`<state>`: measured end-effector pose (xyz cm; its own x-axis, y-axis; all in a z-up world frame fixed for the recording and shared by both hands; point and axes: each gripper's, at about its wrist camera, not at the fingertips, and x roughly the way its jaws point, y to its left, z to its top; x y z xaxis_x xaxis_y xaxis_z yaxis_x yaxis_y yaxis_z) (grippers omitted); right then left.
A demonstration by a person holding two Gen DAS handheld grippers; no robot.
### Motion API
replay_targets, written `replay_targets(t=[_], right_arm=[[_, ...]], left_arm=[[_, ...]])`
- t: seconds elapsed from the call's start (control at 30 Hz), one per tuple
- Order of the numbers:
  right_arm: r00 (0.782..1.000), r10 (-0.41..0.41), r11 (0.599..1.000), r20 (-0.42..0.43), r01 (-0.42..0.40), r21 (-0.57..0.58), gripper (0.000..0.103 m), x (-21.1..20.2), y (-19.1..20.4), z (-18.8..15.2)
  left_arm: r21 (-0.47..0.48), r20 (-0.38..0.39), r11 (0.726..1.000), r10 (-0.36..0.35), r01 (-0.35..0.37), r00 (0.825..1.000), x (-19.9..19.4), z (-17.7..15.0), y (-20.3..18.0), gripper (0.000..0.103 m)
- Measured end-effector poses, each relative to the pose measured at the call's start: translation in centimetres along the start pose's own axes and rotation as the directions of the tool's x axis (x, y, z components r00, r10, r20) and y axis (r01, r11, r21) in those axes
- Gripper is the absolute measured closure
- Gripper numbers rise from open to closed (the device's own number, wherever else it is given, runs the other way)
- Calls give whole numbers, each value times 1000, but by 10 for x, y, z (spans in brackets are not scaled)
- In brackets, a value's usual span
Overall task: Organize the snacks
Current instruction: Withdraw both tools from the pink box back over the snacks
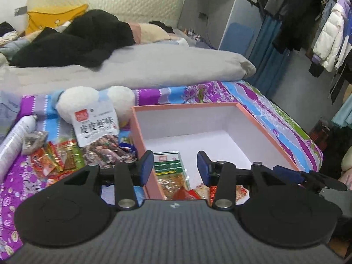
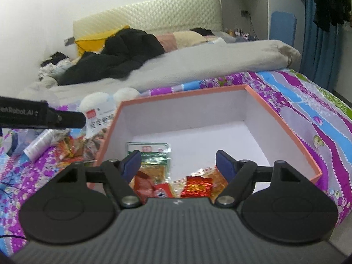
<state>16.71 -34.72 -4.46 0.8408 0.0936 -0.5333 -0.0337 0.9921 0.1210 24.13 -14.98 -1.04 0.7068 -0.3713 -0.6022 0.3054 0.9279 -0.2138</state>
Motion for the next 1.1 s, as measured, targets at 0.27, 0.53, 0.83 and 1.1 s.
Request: replay_targets(t=[0.27, 0.53, 0.83, 1.1], right_arm=[[997, 39, 999, 62, -39, -5, 27, -15, 39, -10], [993, 77, 997, 88, -77, -1, 27, -29, 64, -22], [979, 166, 986, 121, -166, -9, 27, -49, 98, -31], [965, 239, 971, 110, -234, -57, 27, -62, 130, -49]], left_arm=[[-44, 46, 999, 27, -25, 999, -29, -22, 30, 53], [-40, 87, 997, 73, -69, 994, -59, -51, 52, 53], [-88, 104, 989, 124, -115, 987, -99, -83, 85, 53], [-146, 102, 974, 188, -172, 977, -132, -123, 111, 53]])
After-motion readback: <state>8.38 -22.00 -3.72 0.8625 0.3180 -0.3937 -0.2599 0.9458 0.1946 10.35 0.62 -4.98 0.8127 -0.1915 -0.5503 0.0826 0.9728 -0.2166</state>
